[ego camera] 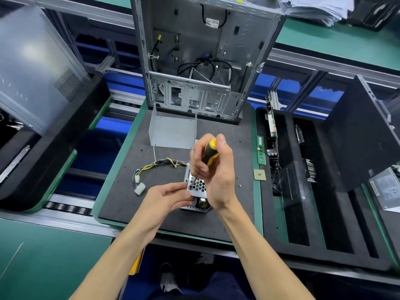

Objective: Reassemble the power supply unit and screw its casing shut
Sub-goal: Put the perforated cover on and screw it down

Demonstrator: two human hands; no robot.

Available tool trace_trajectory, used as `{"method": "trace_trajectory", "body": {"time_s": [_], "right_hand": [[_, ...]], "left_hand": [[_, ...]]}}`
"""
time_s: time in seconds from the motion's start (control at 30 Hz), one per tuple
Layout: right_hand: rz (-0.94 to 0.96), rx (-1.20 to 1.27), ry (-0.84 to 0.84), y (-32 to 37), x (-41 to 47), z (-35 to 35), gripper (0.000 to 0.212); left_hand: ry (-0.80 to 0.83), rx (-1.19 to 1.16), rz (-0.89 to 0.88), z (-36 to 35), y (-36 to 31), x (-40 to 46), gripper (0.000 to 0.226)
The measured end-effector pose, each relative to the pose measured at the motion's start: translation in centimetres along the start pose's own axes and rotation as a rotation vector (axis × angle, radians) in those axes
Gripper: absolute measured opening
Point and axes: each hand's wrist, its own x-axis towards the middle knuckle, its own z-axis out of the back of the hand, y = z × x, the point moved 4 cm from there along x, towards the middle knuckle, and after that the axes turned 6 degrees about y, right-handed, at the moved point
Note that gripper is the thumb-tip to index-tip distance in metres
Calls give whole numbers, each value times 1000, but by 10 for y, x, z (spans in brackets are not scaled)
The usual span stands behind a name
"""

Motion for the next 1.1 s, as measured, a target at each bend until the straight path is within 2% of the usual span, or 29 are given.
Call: {"method": "trace_trajectory", "body": {"time_s": [0.13,0.33,0.5,0.6,0.67,0.87,0.93,1.03,1.1], "right_hand": [[-9,-58,51,-1,1,-3,50],[30,-120,14,4,0,-4,23],[23,-177,27,4,0,-9,18],[2,-217,67,5,0,-13,37],[-2,-212,72,4,-1,-15,40],[14,-205,44,6,-1,-14,9],[8,-220,17,5,0,-13,15],[6,-237,34,7,0,-17,10],[-9,-269,49,5,0,-19,32]], "left_hand": [[-2,-10,7,2,1,0,39],[0,-15,-3,4,4,1,36],[30,-30,-11,4,4,1,47],[7,-29,-15,5,4,0,39],[-1,-30,-17,4,4,0,36],[16,-15,-36,4,3,-3,34],[14,-19,-35,5,5,-3,34],[8,-28,-33,6,6,-2,32],[6,-18,-34,8,7,-3,31]]}}
